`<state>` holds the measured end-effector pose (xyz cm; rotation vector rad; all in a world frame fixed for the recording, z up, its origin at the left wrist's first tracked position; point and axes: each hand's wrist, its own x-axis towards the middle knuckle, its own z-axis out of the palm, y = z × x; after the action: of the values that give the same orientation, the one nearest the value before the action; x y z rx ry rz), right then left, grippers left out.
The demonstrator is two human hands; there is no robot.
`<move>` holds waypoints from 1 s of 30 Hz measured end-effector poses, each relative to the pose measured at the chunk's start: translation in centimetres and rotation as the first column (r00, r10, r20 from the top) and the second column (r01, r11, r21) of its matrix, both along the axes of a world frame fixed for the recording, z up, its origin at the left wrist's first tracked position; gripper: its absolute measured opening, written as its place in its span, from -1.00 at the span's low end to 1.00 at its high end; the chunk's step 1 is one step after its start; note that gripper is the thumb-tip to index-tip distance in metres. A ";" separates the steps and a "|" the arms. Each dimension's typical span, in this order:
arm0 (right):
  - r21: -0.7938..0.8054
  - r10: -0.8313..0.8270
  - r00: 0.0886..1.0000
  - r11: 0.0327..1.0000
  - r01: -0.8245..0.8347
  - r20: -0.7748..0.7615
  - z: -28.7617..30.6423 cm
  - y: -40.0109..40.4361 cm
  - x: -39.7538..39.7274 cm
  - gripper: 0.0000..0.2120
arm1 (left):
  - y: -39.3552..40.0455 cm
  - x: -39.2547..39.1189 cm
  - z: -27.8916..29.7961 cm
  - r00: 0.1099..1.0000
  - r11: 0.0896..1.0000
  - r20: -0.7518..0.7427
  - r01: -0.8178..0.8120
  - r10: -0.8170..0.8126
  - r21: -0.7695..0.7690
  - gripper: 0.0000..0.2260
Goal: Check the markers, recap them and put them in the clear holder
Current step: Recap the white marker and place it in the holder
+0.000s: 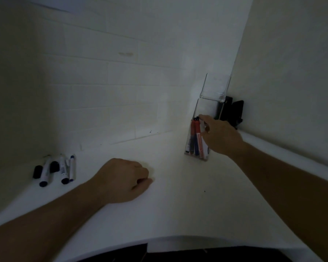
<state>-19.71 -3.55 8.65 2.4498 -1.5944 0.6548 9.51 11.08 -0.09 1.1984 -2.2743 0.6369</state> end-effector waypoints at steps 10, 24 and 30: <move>-0.180 0.246 0.955 0.960 -0.216 0.166 -3.5 4.5 7.6 -0.60 | 0.6 1.4 1.9 0.978 0.994 -0.190 -0.070 0.084 0.080 -0.61; 0.208 0.739 0.638 0.603 -0.770 0.218 -8.7 9.9 26.3 -0.78 | 1.9 11.3 7.1 0.636 0.836 -0.682 -0.545 0.362 -0.065 -0.59; 0.231 0.734 0.655 0.616 -0.753 0.179 -8.6 9.2 27.4 -0.77 | 0.8 13.2 5.9 0.564 0.756 -0.572 -0.635 0.595 0.160 -0.66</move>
<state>7.69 5.69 0.08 3.3522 -0.6065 0.6199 22.66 11.87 5.77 1.8715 -1.2604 0.4567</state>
